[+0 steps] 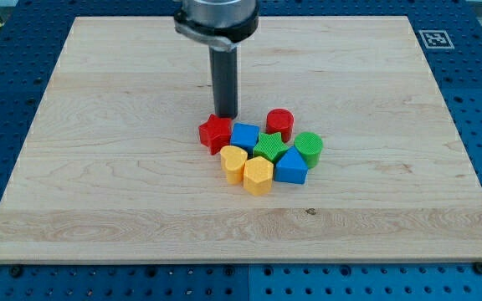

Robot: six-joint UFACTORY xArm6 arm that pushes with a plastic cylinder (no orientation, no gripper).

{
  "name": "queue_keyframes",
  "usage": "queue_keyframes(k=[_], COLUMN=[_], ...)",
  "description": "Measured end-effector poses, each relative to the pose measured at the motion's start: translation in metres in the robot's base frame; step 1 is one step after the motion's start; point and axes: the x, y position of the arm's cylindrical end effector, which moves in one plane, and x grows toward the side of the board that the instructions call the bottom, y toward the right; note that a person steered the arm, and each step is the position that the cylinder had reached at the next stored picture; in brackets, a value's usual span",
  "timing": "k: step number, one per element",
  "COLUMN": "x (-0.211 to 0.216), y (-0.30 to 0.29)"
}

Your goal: Move green circle along with blue triangle slightly down and up

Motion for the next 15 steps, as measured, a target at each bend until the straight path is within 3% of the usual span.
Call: queue_keyframes(k=[1, 2, 3, 5, 7, 10, 13, 15], x=[-0.020, -0.008, 0.040, 0.084, 0.090, 0.154, 0.158, 0.124], y=[0.052, 0.109, 0.117, 0.110, 0.132, 0.124, 0.059, 0.054])
